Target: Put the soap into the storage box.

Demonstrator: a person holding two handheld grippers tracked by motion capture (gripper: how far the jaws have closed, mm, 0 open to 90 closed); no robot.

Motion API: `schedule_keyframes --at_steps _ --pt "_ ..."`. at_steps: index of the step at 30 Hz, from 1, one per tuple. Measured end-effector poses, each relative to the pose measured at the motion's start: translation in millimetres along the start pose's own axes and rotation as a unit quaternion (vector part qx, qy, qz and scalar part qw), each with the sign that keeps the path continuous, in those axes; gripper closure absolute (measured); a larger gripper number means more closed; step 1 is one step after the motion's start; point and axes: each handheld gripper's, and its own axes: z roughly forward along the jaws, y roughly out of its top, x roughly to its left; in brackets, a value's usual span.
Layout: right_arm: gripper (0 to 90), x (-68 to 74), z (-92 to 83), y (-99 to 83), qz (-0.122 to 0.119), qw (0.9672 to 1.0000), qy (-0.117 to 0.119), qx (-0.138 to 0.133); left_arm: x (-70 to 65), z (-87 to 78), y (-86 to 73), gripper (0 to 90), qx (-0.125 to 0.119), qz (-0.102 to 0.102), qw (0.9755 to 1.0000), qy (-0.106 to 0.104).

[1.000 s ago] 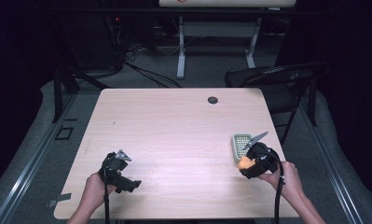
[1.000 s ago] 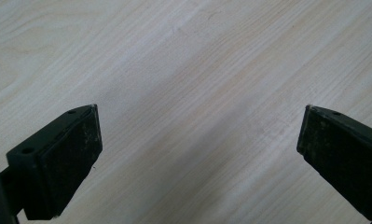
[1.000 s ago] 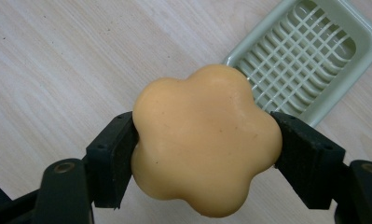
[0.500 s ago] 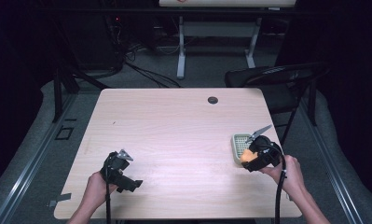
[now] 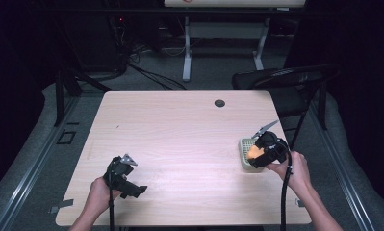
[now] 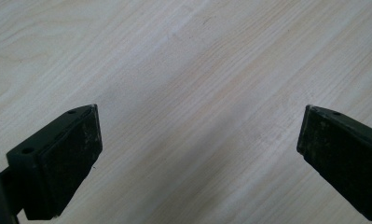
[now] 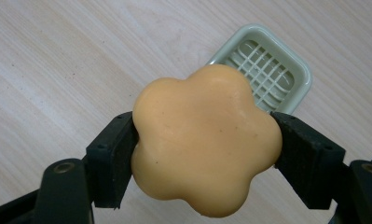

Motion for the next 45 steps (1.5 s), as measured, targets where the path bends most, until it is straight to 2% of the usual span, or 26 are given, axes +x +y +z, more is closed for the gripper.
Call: schedule_keyframes --at_steps 4,5,7,15,18,19,20,24,30,32,34,38,45 --pt "26.6 -2.7 2.0 3.9 0.001 1.0000 -0.003 -0.003 0.0 -0.1 -0.1 0.1 0.000 0.000 1.0000 0.000" --pt "26.6 -3.2 2.6 4.6 0.005 1.0000 0.002 -0.005 0.0 -0.1 0.0 0.1 0.000 0.000 1.0000 0.000" --pt "26.6 -5.4 4.3 6.9 0.002 1.0000 -0.006 0.001 -0.2 0.2 0.1 0.1 0.000 0.001 1.0000 0.000" --pt "26.6 -10.6 7.7 11.5 0.007 1.0000 -0.004 0.004 -0.3 0.2 0.0 0.1 0.001 0.001 1.0000 0.001" --pt "26.6 -14.2 10.3 13.3 0.012 0.9999 -0.007 0.004 -0.1 0.3 0.0 0.1 0.001 0.001 1.0000 0.000" --pt "26.6 -14.4 12.2 13.5 0.019 0.9998 -0.002 -0.004 0.0 0.4 0.0 0.1 0.002 0.001 1.0000 0.000" --pt "26.6 -15.9 12.3 14.3 0.014 0.9999 -0.008 0.003 -0.1 0.4 0.0 0.1 0.002 0.001 1.0000 -0.001" --pt "26.6 -19.9 17.1 16.3 0.020 0.9998 -0.004 0.004 -0.3 0.4 0.0 0.1 0.002 0.001 1.0000 0.000" --pt "26.6 -25.3 26.8 18.6 0.022 0.9996 -0.012 0.015 0.0 0.4 -0.1 0.1 0.002 0.001 1.0000 -0.002" --pt "26.6 -26.6 30.3 18.7 0.029 0.9995 -0.004 0.013 -0.2 0.3 -0.1 0.1 0.002 0.001 1.0000 -0.002" --pt "26.6 -28.1 31.3 18.9 0.024 0.9995 -0.009 0.019 -0.2 0.3 -0.1 0.1 0.002 0.002 1.0000 -0.002" --pt "26.5 -31.0 38.7 19.9 0.034 0.9992 -0.002 0.020 -0.3 0.3 -0.1 0.1 0.002 0.002 1.0000 -0.001" --pt "26.5 -34.4 49.0 22.0 0.032 0.9989 -0.007 0.032 -0.1 0.6 0.0 0.1 0.002 0.001 1.0000 -0.002"
